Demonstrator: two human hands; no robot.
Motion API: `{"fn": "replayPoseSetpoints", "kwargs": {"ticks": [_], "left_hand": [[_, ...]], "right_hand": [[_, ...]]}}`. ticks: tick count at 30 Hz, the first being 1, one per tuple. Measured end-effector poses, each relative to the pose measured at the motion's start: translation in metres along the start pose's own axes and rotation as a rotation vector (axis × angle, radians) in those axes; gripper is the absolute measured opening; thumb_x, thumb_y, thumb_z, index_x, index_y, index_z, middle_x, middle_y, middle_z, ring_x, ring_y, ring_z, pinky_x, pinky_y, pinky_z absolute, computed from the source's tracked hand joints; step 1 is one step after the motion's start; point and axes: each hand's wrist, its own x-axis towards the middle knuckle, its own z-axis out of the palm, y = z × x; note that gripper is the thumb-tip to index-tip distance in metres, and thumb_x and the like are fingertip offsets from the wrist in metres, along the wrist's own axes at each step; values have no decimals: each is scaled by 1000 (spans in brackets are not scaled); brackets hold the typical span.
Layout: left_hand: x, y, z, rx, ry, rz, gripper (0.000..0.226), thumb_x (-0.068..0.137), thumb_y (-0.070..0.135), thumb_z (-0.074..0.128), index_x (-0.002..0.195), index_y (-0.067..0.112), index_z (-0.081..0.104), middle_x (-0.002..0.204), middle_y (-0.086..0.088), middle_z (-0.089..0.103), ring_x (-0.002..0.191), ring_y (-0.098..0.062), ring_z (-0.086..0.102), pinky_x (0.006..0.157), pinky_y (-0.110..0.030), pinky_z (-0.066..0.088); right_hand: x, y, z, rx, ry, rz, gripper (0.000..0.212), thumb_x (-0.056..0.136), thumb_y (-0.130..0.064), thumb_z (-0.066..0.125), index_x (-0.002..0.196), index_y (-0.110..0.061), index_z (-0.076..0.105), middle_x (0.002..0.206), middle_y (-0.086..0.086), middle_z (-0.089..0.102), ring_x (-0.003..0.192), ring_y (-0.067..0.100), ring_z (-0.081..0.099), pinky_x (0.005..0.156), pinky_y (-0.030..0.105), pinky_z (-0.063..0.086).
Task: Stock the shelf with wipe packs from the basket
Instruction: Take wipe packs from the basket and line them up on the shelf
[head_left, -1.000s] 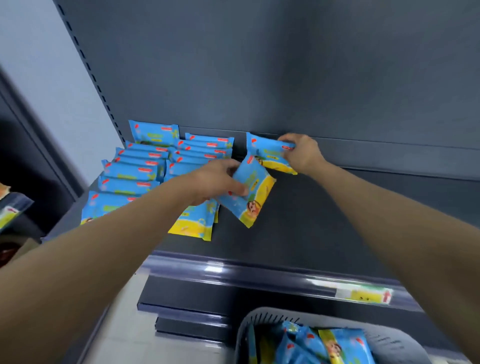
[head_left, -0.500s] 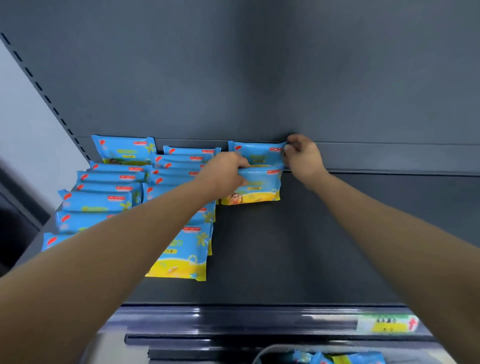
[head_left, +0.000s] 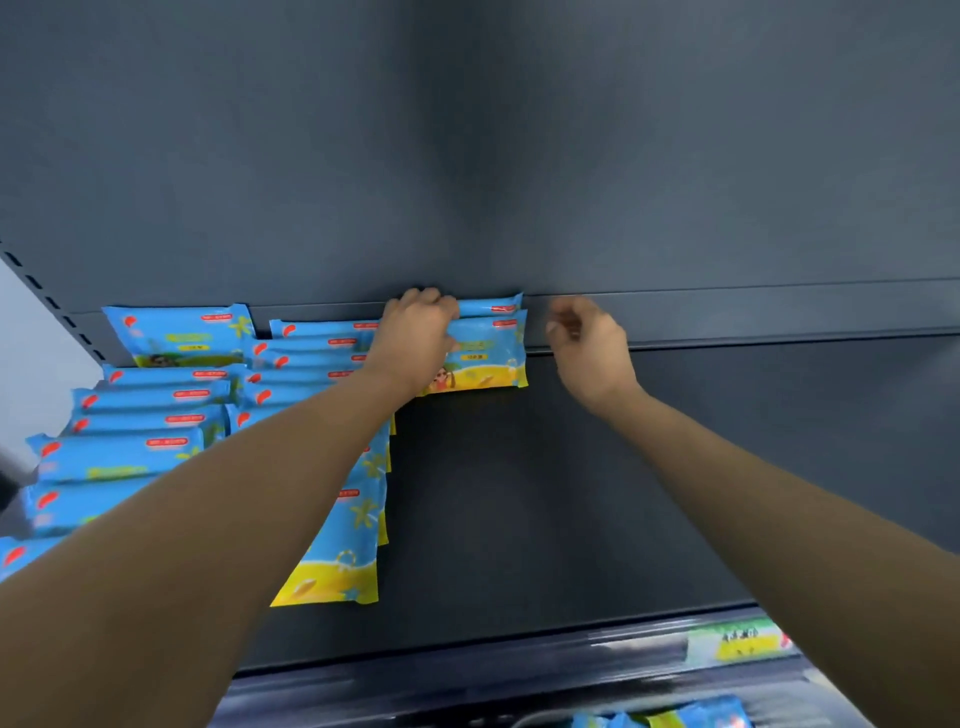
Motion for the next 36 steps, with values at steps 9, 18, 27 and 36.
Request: {"fn": "replayPoseSetpoints", "kwargs": {"ticks": [9, 18, 27, 36], "left_hand": [[-12, 10, -7, 112, 37, -5, 49, 84, 18, 63, 128, 9, 43, 127, -10, 44, 118, -27, 38, 100, -39, 31], [-69, 43, -52, -51, 216, 69, 37, 84, 15, 61, 120, 10, 53, 116, -9, 52, 108, -27, 44, 95, -35, 28], [-173, 149, -122, -52, 472, 157, 31, 78, 11, 65, 109, 6, 59, 109, -12, 58, 101, -32, 53, 90, -32, 27], [-285, 254, -117, -60, 430, 123, 36, 77, 13, 66, 111, 4, 59, 112, -14, 60, 107, -33, 54, 93, -36, 30]], "right_hand": [[-27, -18, -20, -86, -52, -52, 33, 92, -15, 54, 125, -10, 54, 125, 6, 57, 114, 18, 53, 89, 21, 40], [-67, -36, -49, -154, -76, -191, 35, 90, -14, 56, 125, -11, 53, 128, 4, 53, 121, 18, 46, 90, 17, 33], [-144, -54, -132, -258, -4, -592, 34, 86, -14, 61, 119, -6, 56, 125, 8, 54, 118, 27, 47, 99, 38, 38], [-242, -12, -210, -300, -52, -794, 38, 82, -17, 62, 117, -3, 59, 125, 14, 55, 118, 33, 49, 94, 41, 36]]}}
